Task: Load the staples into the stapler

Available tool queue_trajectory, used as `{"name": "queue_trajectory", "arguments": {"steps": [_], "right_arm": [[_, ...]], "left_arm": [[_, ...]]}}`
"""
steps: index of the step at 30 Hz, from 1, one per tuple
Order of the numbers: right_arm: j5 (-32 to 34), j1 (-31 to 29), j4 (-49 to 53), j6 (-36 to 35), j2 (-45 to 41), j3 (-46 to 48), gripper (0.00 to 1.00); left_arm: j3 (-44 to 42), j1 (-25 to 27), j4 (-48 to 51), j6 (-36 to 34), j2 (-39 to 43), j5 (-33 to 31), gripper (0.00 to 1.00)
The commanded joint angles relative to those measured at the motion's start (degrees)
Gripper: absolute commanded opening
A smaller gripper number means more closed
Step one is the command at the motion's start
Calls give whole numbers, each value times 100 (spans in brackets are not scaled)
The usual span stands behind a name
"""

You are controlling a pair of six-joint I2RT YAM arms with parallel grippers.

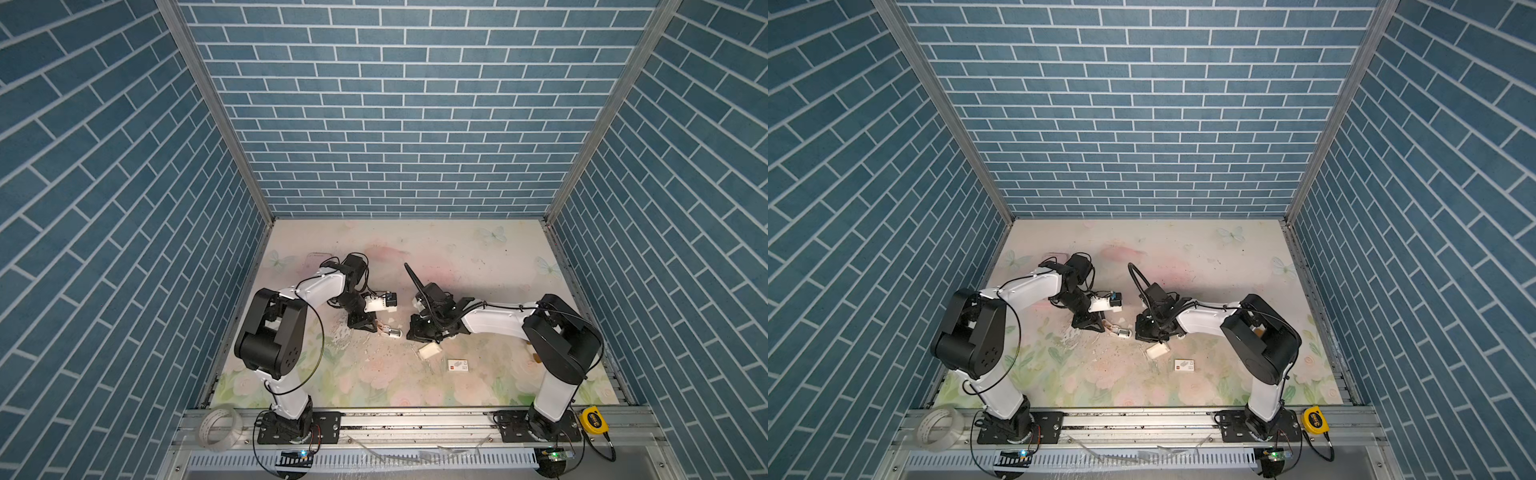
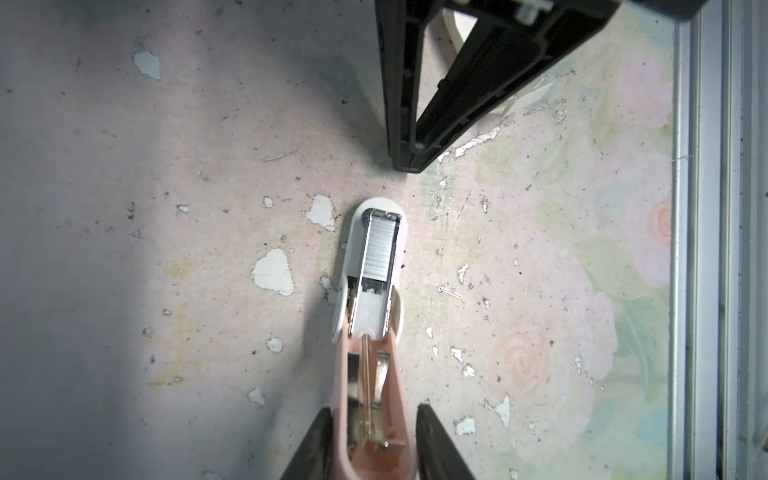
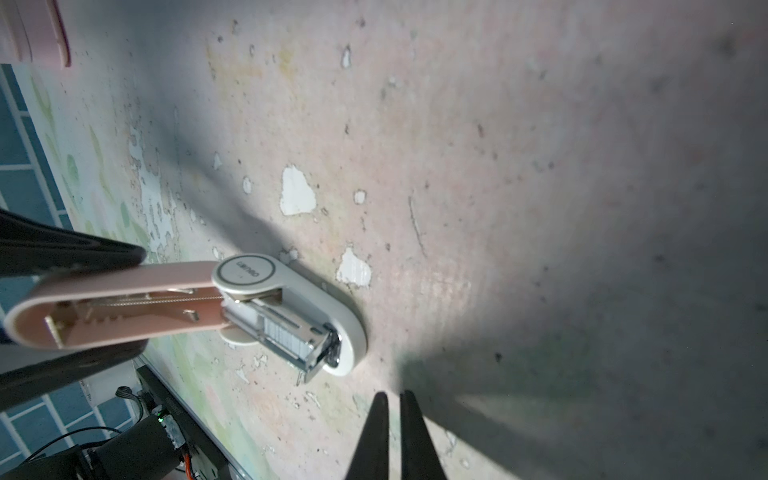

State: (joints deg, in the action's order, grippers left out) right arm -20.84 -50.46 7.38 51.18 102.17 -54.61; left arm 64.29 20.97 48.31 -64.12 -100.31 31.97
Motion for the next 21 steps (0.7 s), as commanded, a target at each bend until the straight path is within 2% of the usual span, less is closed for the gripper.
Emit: {"name": "queue_trajectory", "arguments": {"steps": [1,5,11,21], "right_arm": [[45,23,-113,164,-215,101,10],[-23,29,-273,154,-258,143,10],[-156,57,-247,-24,-150,-56,11],[-233,244,-146,-350,101,-333,13]], "left_arm": [[-143,98,168,137,6,3,34],[-213,127,174,229,135,5,34],[-316,126,23,348,280,-174,41],[-565,128,-50,477,714,-103,41]]}}
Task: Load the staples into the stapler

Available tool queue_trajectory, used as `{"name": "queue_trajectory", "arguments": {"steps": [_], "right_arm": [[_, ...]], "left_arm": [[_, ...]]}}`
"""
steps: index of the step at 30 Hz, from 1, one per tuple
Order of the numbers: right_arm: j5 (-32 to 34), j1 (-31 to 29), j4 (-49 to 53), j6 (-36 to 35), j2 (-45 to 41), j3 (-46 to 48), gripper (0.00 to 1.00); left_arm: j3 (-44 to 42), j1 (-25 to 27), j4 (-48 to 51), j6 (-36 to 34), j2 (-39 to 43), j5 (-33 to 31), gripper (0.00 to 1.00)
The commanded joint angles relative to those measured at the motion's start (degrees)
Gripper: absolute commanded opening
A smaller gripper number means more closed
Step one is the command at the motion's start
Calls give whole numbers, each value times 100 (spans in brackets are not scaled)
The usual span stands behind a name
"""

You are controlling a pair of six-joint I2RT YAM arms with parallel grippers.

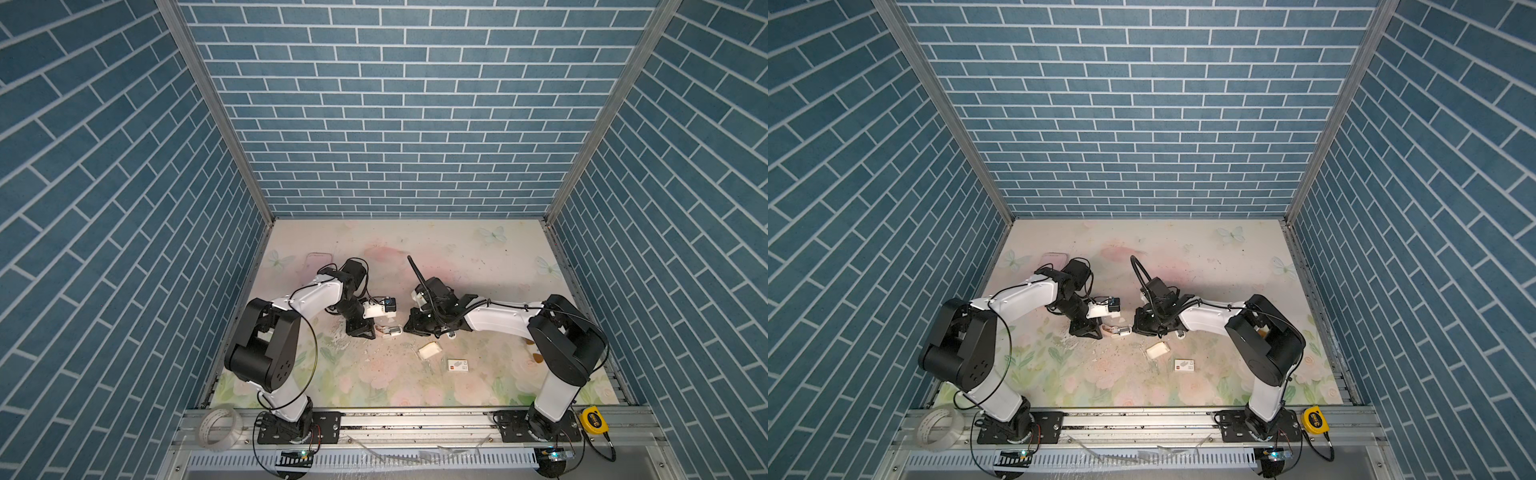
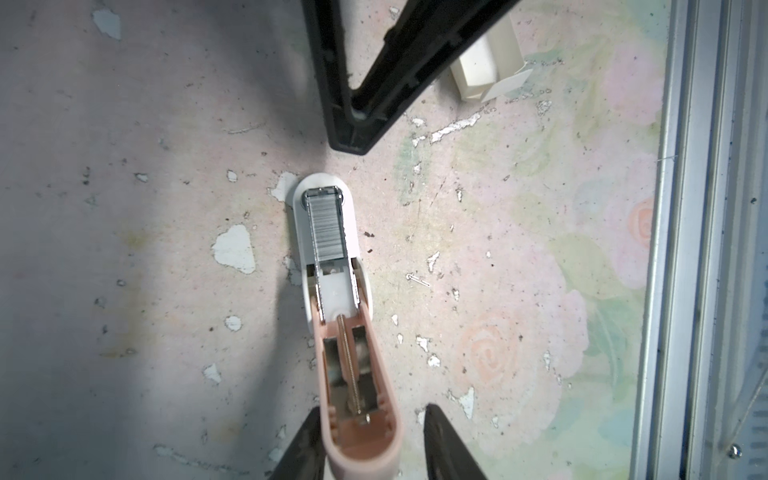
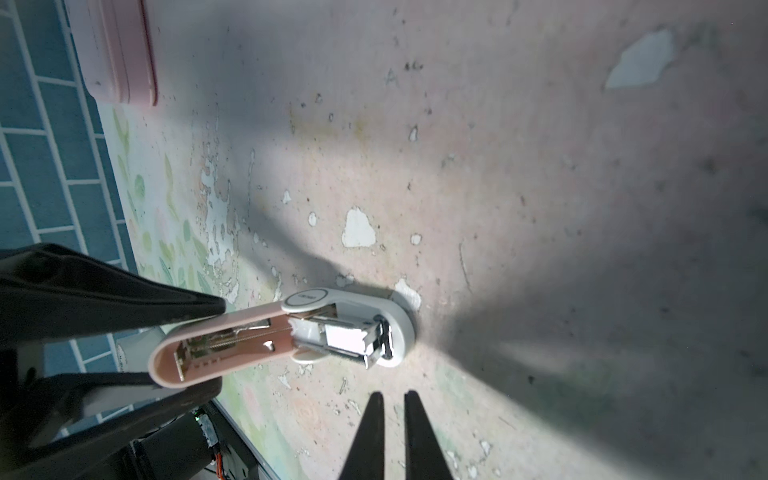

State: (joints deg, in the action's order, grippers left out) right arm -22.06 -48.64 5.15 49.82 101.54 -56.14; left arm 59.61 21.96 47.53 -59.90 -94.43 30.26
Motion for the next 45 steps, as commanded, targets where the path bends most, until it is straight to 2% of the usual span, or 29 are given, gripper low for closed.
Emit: {"name": "queue_trajectory", "arguments": {"steps": [1,21,32,45], "right_arm": [[-145,80,102,-254,207,-223,13],[-439,92,557,-627,762,-771,11],[-384,101,881,-764,787,-941,11],[-370,103,812,-761,885,-1004,12]], "left_arm": [[-105,30,25,68,138,72,41],[-197,32,-186,279,291,120,39],[-257,24,-308,295,303,59,37],[-247,22,-440,339,286,-64,34]]}}
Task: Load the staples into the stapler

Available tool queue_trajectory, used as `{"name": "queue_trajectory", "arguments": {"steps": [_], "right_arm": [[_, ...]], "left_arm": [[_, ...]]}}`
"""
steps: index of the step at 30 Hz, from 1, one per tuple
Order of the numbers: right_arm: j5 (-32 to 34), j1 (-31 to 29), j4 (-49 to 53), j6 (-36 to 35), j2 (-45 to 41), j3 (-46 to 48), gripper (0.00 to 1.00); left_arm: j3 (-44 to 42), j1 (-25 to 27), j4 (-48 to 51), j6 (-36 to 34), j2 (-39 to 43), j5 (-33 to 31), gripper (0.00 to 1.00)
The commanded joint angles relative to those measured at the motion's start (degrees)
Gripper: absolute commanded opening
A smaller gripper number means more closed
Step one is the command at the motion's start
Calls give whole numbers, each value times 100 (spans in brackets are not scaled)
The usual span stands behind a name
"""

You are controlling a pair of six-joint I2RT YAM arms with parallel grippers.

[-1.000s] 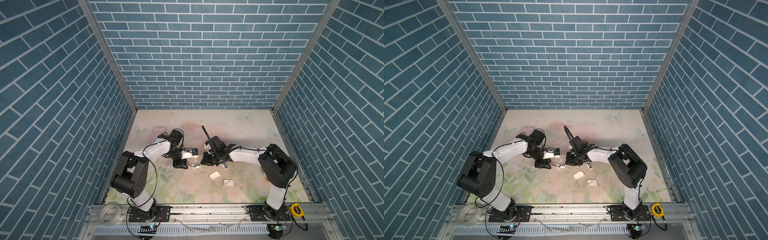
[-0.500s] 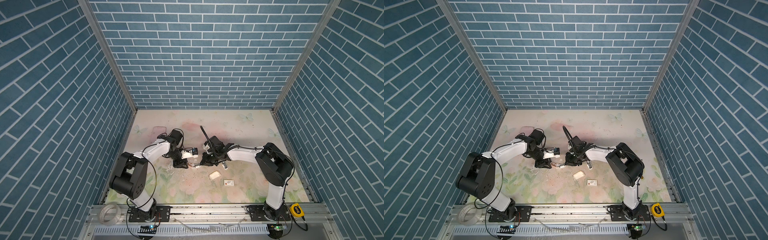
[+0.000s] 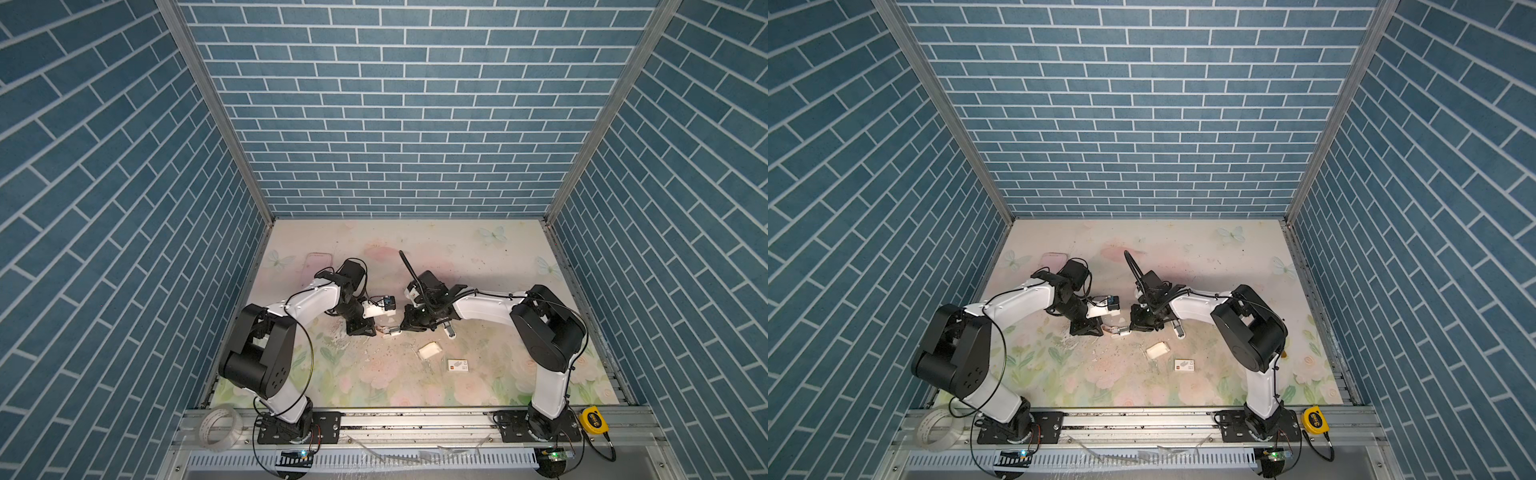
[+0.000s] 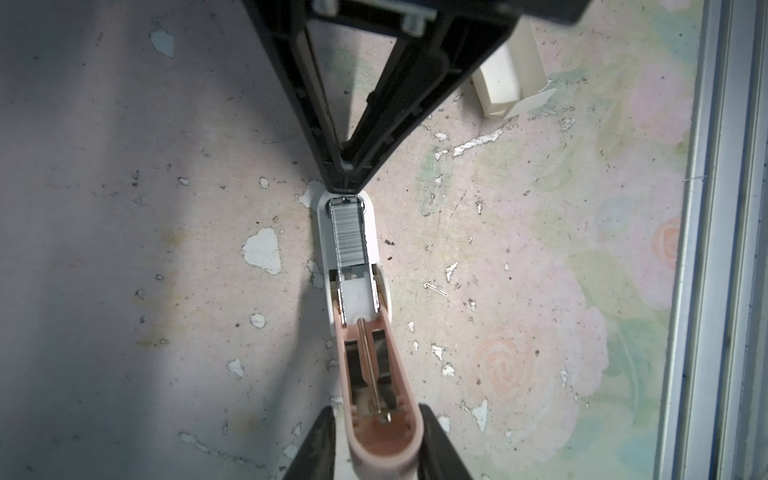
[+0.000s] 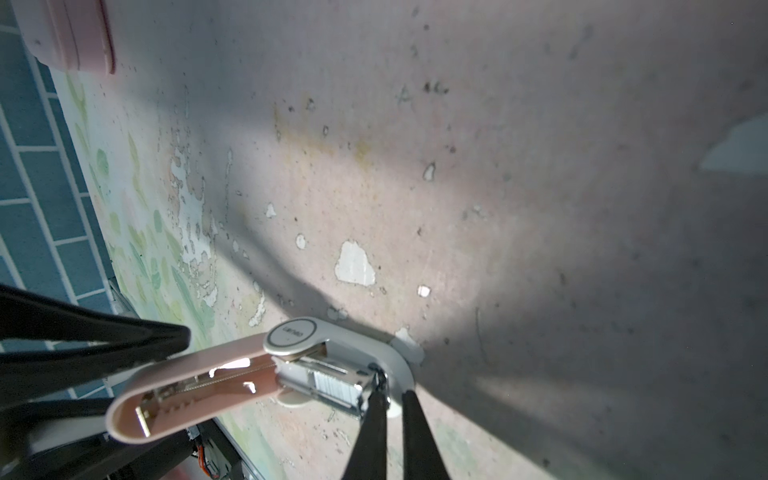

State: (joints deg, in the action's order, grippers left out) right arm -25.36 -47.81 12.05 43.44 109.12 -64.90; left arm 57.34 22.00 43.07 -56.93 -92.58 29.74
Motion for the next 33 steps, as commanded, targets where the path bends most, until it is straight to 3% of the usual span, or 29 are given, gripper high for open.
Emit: {"name": "queue_trajectory", "arguments": {"steps": [1,15,33], "right_arm": [[-39,18,125,-125,127,-140,12],[-74,22,120,-108,143,-125,12],[-23,18,389,-217,310,-209,8]], "left_arm": [[-24,18,-16,44,113,-5,34],[-20,18,52,67,207,59,33],[39,16,149,93,187,162,24]]}}
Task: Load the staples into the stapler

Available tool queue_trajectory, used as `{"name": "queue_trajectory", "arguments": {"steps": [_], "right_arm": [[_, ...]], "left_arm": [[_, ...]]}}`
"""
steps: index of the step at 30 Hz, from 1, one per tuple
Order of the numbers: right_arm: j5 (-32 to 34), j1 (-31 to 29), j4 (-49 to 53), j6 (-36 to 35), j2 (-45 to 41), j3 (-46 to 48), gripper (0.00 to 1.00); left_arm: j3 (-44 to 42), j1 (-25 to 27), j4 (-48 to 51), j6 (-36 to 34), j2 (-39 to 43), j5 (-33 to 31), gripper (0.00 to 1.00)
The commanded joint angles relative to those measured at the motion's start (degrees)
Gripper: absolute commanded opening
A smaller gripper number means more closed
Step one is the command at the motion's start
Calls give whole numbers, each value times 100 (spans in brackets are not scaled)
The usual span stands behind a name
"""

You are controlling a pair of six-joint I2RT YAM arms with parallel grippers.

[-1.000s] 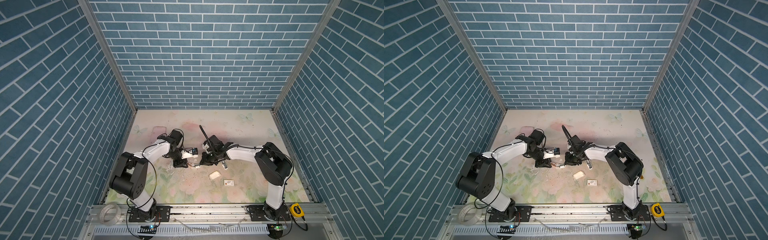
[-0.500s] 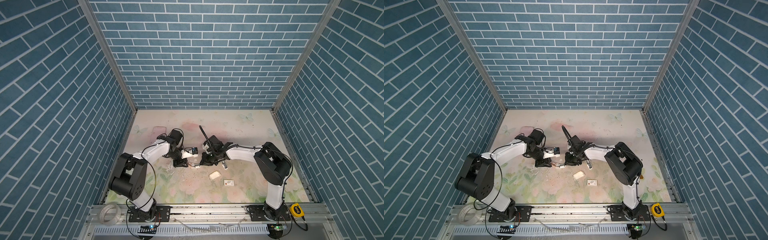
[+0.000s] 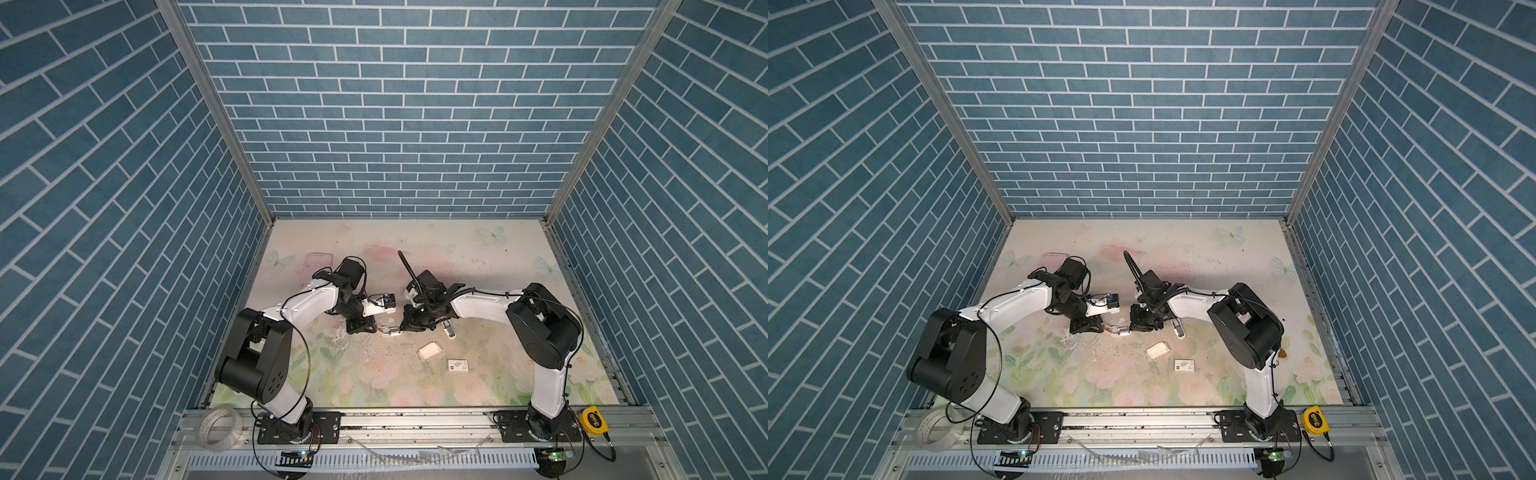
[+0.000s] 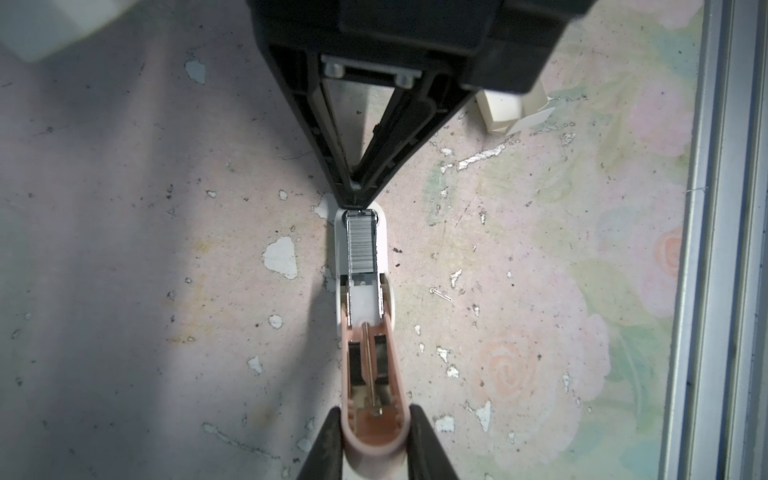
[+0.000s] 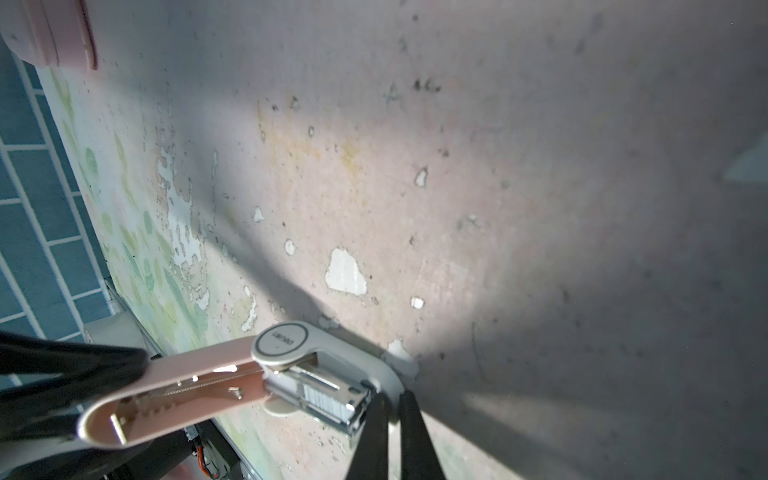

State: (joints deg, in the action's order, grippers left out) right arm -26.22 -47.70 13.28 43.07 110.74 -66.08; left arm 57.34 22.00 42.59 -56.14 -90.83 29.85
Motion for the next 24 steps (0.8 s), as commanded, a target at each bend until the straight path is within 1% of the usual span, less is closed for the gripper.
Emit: {"name": "queue_trajectory", "arguments": {"steps": [1,11,24], "right_arm": [[73,8,285,-194,150,-90,7],[51,7,269,-202,172,-51,5],[-11,6,137,-194,202,28,4]], "left_arm": [[57,15,213,13,12,176,23],[214,24,286,147,-57,403,20],[216,87,274,184,-197,417,18]]}}
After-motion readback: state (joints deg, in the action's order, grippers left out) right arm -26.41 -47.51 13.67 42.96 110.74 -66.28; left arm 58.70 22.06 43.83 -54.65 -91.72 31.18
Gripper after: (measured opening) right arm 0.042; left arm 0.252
